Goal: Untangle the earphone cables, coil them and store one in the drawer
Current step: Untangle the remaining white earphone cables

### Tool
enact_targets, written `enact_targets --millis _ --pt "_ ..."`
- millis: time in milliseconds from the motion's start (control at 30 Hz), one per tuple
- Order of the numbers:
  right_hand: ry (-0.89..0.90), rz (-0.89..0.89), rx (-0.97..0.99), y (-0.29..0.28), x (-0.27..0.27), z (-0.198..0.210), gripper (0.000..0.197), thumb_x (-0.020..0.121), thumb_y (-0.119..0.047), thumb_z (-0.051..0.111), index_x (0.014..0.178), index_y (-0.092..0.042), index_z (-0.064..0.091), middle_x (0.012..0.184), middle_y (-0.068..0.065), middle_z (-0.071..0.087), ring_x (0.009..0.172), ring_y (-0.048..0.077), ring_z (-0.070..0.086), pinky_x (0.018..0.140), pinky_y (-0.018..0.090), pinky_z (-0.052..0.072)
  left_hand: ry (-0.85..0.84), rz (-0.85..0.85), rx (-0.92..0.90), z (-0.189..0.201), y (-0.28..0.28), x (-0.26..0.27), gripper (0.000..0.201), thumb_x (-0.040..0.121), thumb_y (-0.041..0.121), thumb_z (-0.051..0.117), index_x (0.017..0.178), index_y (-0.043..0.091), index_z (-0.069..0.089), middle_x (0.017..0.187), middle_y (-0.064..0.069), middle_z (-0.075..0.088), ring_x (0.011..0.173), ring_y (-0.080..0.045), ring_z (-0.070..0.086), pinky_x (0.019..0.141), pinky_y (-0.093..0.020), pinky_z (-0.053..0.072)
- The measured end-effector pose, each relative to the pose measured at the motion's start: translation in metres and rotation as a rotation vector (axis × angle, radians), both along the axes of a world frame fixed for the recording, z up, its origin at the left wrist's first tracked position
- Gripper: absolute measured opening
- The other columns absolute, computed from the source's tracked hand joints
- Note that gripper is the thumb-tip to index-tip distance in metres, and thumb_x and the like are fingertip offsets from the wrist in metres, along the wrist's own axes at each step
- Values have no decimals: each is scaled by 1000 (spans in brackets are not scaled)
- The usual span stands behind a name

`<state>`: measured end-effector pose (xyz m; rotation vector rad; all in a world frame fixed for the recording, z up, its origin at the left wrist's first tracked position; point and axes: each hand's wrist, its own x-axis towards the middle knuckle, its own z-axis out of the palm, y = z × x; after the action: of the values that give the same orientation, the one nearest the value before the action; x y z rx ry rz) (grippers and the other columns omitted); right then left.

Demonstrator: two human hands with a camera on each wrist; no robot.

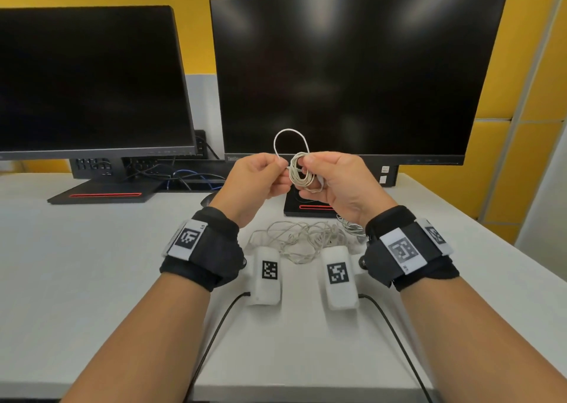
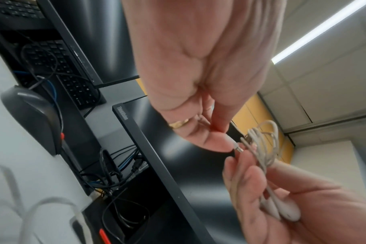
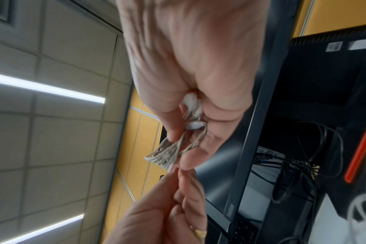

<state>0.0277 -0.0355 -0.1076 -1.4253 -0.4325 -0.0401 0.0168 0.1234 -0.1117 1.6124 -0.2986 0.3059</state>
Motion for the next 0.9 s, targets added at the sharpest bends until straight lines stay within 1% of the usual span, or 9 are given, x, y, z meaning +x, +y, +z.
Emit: enact_targets --millis 100,267,367,467,533,600,667,800,900 --pt "-3 8 -4 1 -1 -2 20 99 -13 55 111 -4 67 93 10 74 81 18 72 66 27 58 26 -69 -34 1 1 -2 25 101 16 47 107 -2 63 81 -4 65 68 -5 60 65 -16 52" --pt "-41 -27 -53 6 0 -6 18 98 -13 57 105 -4 70 98 15 73 86 22 72 71 31 59 71 -147 -21 1 -1 -6 16 97 18 56 88 14 67 77 2 68 69 -6 60 65 -17 50" --pt "-89 -82 -82 7 2 -8 17 97 -13 58 103 -7 72 99 16 73 90 23 71 72 31 59 115 -170 -38 3 -2 -8 20 99 24 51 92 14 67 80 2 69 74 -8 59 71 -20 48" --pt "-161 -152 -107 9 2 -10 16 97 -14 58 99 -11 74 94 13 74 87 22 73 72 32 60 196 -184 -47 5 -4 -11 37 102 41 39 92 17 65 87 0 68 82 -10 58 81 -26 43" --pt "-189 -177 -123 10 4 -11 16 97 -15 59 100 -12 75 94 12 74 88 22 73 73 35 61 187 -193 27 4 -4 -12 35 99 45 44 97 19 68 94 0 69 91 -12 59 85 -29 42" --pt "-200 -194 -155 11 5 -11 17 97 -16 59 101 -12 76 94 9 74 88 20 72 74 34 61 176 -200 100 2 -4 -12 25 97 36 52 102 18 68 97 2 69 94 -12 59 87 -31 40" --pt "-203 -215 -171 10 5 -10 17 97 -17 60 101 -13 76 87 4 73 79 12 70 71 29 60 193 -205 115 2 -4 -11 14 97 23 54 96 18 68 93 2 67 86 -10 58 84 -31 41" --pt "-237 -277 -176 4 6 -6 16 95 -21 62 100 -15 76 75 -4 70 67 2 64 66 22 55 200 -316 -5 3 -4 -12 9 93 1 56 96 8 60 83 -2 63 73 -10 62 69 -20 53" --pt "-252 -286 -124 2 8 -3 15 96 -20 61 95 -19 76 68 -8 68 68 4 62 68 24 54 199 -299 -58 2 -4 -13 31 87 -4 62 113 11 54 82 -6 67 75 -14 68 68 -21 57"
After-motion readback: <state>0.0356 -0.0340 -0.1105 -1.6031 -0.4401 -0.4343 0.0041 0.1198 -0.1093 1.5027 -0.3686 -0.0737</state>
